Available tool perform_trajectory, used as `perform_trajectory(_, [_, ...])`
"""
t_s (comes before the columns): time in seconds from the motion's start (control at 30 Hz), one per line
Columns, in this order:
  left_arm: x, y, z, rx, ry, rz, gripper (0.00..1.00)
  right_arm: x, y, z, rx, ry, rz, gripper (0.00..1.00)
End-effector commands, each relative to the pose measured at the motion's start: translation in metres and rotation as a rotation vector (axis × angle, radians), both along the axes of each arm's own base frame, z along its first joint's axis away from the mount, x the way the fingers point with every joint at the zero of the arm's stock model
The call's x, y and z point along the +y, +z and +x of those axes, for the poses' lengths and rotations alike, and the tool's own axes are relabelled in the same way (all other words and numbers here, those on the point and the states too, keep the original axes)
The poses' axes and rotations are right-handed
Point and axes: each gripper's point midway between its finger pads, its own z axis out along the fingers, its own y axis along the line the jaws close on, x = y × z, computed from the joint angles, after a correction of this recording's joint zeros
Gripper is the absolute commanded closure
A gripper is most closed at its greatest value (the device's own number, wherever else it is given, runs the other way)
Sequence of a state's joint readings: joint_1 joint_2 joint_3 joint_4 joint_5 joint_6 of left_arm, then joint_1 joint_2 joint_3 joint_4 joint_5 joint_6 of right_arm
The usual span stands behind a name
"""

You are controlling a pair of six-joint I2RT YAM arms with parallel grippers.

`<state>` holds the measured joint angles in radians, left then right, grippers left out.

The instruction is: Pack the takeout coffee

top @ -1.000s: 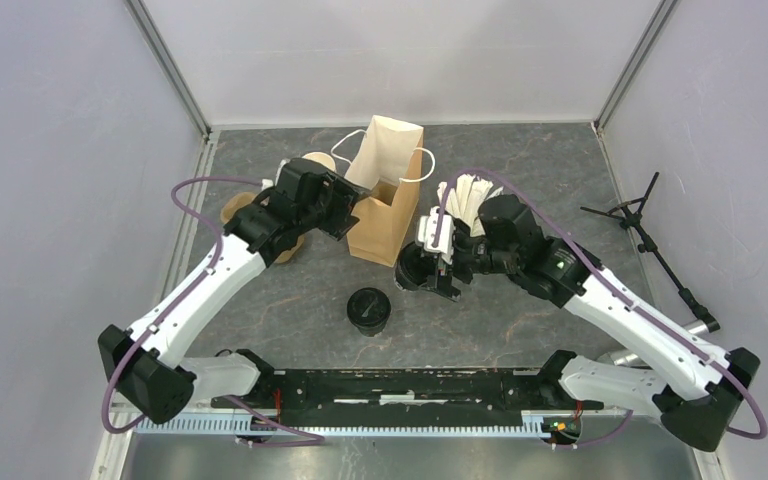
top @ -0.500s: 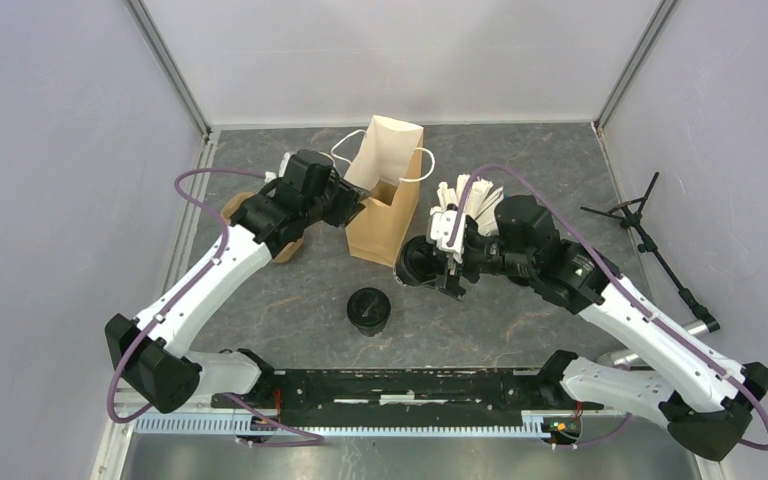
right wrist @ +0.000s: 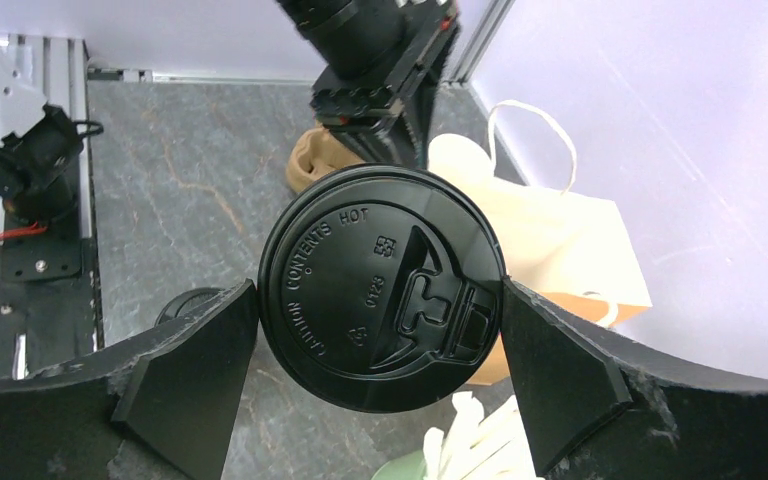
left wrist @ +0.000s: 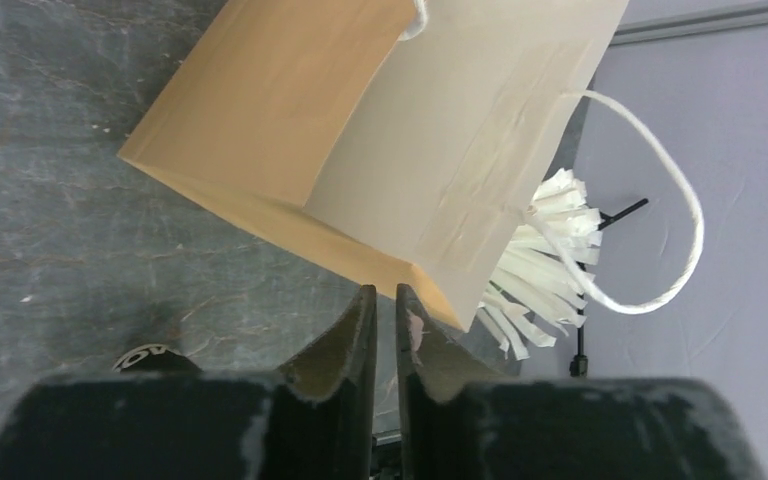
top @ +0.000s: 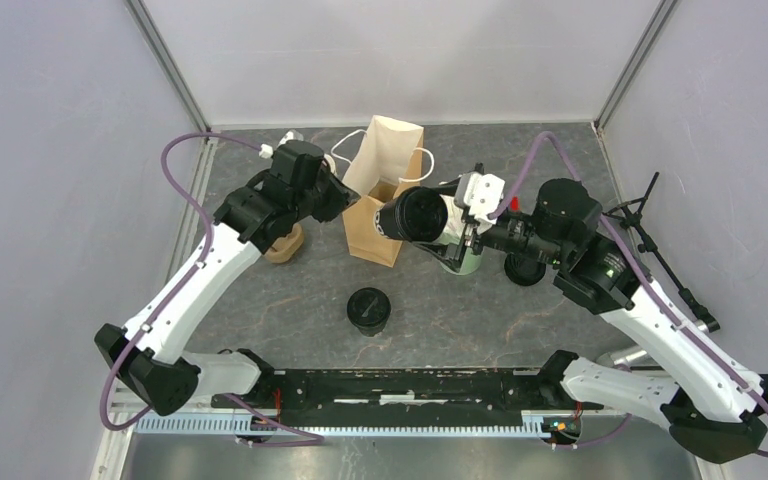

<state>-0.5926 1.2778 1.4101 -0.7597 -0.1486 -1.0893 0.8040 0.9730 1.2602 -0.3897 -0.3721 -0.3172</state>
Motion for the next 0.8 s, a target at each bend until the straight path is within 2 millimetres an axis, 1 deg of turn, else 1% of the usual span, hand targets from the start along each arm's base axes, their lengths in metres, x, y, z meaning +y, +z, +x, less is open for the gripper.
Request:
perform_trajectory(0.0, [0.020, 0.018, -0.013, -0.008, 0.087, -0.025, 0.77, -0.007, 0.050, 0.008, -0.078, -0.073, 0.149, 0.06])
perform_trajectory(0.03, [0.021, 0.016, -0.015, 0.022, 0.141, -0.086, 0.77, -0.008, 0.052, 0.008, -0.083, -0.076, 0.163, 0.06])
perform_trajectory(0.07, [0.018, 0.017, -0.017, 0.054, 0.186, -0.164, 0.73, -0.009, 0.056, 0.007, -0.091, -0.078, 0.176, 0.06])
perform_trajectory(0.1, [0.015, 0.018, -0.018, 0.077, 0.213, -0.225, 0.66, -0.010, 0.057, 0.006, -0.096, -0.078, 0.181, 0.06])
perform_trajectory(0.2, [0.010, 0.020, -0.014, 0.106, 0.252, -0.284, 0.58, -0.014, 0.055, 0.004, -0.100, -0.082, 0.175, 0.06])
perform_trajectory(0.27, [0.009, 0.020, -0.010, 0.113, 0.280, -0.308, 0.56, -0.017, 0.051, 0.003, -0.099, -0.090, 0.164, 0.06])
perform_trajectory(0.37, [-0.002, 0.020, -0.003, 0.131, 0.292, -0.375, 0.54, -0.023, 0.050, 0.003, -0.102, -0.112, 0.161, 0.06])
perform_trajectory(0.47, [-0.011, 0.016, 0.001, 0.173, 0.294, -0.380, 0.52, -0.030, 0.055, -0.001, -0.111, -0.125, 0.170, 0.05])
perform_trajectory(0.57, [-0.010, 0.007, 0.003, 0.192, 0.331, -0.366, 0.50, -0.037, 0.060, -0.002, -0.125, -0.145, 0.168, 0.05])
perform_trajectory(0.67, [-0.009, 0.006, 0.009, 0.182, 0.351, -0.354, 0.49, -0.043, 0.064, -0.004, -0.137, -0.158, 0.167, 0.05])
perform_trajectory(0.77, [-0.009, 0.003, 0.015, 0.176, 0.369, -0.332, 0.48, -0.045, 0.065, -0.005, -0.143, -0.160, 0.161, 0.05])
